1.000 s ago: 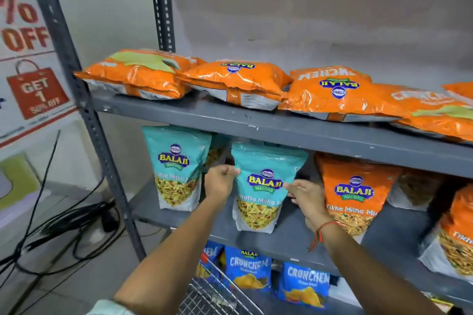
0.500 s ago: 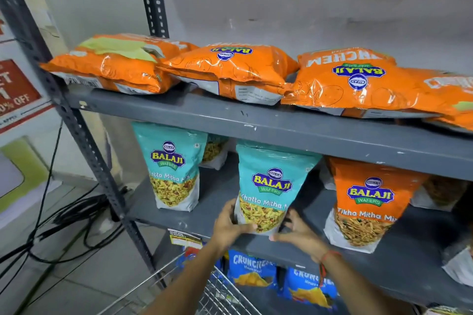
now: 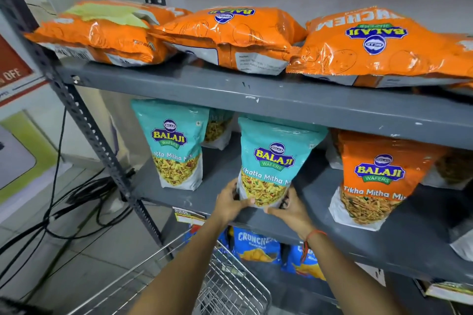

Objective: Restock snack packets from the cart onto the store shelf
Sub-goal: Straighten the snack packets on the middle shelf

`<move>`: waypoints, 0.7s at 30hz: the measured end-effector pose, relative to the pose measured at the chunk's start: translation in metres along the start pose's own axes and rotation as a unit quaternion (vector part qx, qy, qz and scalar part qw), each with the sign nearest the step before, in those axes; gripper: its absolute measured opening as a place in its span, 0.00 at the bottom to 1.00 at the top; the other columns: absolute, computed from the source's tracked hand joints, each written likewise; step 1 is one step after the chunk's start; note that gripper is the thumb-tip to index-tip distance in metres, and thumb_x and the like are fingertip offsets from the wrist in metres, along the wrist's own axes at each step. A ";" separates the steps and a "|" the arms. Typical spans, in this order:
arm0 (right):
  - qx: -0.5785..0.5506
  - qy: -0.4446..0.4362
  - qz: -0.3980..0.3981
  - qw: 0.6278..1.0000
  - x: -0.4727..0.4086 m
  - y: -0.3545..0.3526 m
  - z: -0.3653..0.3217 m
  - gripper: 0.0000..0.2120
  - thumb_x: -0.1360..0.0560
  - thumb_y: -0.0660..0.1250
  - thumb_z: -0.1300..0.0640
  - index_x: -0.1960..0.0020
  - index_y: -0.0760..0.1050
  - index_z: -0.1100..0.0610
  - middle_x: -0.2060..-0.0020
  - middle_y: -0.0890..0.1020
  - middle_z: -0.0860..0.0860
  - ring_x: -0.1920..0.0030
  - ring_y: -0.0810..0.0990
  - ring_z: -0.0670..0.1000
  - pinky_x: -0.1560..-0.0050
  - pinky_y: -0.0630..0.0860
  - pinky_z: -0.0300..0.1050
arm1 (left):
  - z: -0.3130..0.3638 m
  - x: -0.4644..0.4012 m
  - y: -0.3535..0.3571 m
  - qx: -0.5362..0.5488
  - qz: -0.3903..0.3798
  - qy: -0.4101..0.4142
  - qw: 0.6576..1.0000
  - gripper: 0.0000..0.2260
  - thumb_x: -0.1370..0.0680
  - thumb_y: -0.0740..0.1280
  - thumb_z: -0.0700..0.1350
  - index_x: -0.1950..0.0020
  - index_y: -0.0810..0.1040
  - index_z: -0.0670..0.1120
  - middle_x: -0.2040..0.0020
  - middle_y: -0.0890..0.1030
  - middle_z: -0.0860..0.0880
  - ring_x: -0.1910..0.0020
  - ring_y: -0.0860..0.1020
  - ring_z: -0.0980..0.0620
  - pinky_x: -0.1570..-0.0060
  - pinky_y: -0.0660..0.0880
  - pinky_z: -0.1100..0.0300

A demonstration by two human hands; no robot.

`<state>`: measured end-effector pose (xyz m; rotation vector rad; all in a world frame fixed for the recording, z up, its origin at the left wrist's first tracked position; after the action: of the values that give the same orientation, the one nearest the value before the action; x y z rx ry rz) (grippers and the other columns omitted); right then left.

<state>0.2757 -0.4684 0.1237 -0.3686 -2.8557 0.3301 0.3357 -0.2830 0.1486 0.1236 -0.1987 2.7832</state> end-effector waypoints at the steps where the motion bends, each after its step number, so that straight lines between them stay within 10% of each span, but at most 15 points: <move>1: 0.000 -0.007 0.006 1.000 0.004 -0.001 0.000 0.44 0.48 0.81 0.49 0.37 0.64 0.38 0.36 0.77 0.47 0.38 0.77 0.47 0.37 0.76 0.54 | 0.005 0.007 -0.002 -0.009 0.022 0.010 1.000 0.23 0.35 0.78 0.43 0.44 0.75 0.55 0.45 0.81 0.52 0.41 0.79 0.51 0.45 0.77 0.62; 5: -0.023 -0.004 0.039 0.999 0.039 -0.012 -0.001 0.58 0.46 0.81 0.50 0.26 0.51 0.44 0.26 0.63 0.55 0.27 0.64 0.54 0.30 0.67 0.60 | 0.035 0.047 -0.004 -0.018 0.147 0.055 0.987 0.21 0.33 0.78 0.43 0.43 0.76 0.48 0.49 0.80 0.54 0.49 0.79 0.57 0.49 0.76 0.65; 11: -0.032 -0.030 0.161 0.986 0.110 -0.068 -0.004 0.43 0.37 0.79 0.56 0.28 0.61 0.52 0.30 0.69 0.56 0.31 0.69 0.55 0.32 0.69 0.54 | 0.084 0.078 0.060 0.000 0.080 0.086 0.993 0.15 0.33 0.77 0.40 0.47 0.80 0.44 0.57 0.82 0.52 0.64 0.79 0.70 0.58 0.76 0.74; 21: 0.005 0.016 0.292 0.956 0.156 -0.212 0.028 0.36 0.31 0.74 0.58 0.28 0.62 0.54 0.28 0.67 0.57 0.31 0.70 0.59 0.36 0.71 0.63 | 0.064 0.079 0.180 0.032 -0.009 -0.010 0.999 0.22 0.32 0.75 0.33 0.39 0.76 0.38 0.43 0.80 0.36 0.49 0.78 0.47 0.41 0.77 0.47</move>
<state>0.0755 -0.6311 0.1833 -1.2062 -2.6483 0.4327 0.2035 -0.4335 0.1980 0.1693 -0.1130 2.7716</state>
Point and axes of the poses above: each hand's wrist, its own x-axis away from the middle knuckle, its own y-axis out of the palm, z = x × y, the point moved 7 cm from there along -x, towards the middle knuckle
